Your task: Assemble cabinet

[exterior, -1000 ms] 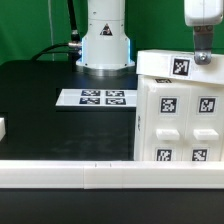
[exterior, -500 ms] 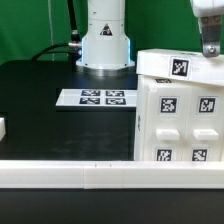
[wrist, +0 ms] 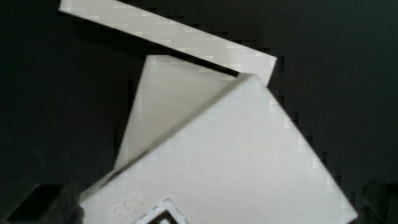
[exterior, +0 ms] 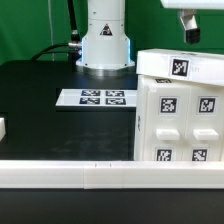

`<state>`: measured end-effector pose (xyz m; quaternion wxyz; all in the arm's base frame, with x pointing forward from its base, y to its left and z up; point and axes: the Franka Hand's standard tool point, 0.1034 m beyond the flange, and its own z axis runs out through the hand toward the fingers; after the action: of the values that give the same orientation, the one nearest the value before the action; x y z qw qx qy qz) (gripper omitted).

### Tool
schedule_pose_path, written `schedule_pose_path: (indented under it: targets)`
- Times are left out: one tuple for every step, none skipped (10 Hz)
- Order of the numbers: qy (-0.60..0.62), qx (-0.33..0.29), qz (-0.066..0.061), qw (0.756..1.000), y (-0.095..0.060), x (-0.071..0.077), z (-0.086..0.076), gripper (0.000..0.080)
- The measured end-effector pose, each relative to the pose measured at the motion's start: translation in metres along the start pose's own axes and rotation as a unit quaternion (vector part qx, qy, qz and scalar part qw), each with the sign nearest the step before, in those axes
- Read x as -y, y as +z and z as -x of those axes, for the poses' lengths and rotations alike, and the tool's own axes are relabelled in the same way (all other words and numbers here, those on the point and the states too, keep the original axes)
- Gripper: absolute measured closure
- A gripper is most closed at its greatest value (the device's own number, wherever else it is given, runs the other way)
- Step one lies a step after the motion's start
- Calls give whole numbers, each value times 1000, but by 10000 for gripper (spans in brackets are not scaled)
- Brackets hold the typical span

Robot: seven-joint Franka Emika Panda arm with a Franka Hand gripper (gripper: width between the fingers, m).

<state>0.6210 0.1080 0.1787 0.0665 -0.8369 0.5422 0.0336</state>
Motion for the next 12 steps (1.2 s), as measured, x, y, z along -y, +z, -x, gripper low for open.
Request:
schedule_pose_path:
  targets:
    - [-47,1,3,999,3,0,2,2]
    - [-130,1,2,992,2,0,0,2]
    - [-167,1,2,986,3,-1,0,2]
    - [-228,1,3,974,3,-1,0,2]
    - [-344,-13,18,939,2,-2,-1,2]
    - [-418,-22,30,907,2,-1,-1,2]
    - [-470,-26,39,882,2,-2,-2,2]
    - [-527,-23,41,849,2,-2,-4,2]
    - [-577,-20,43,815,1,-3,-6,2]
    - [-600,-19,43,799,1,-4,-8,2]
    - [-642,-18,44,765,1,-4,-9,2]
    - [-666,-16,45,744,1,-4,-9,2]
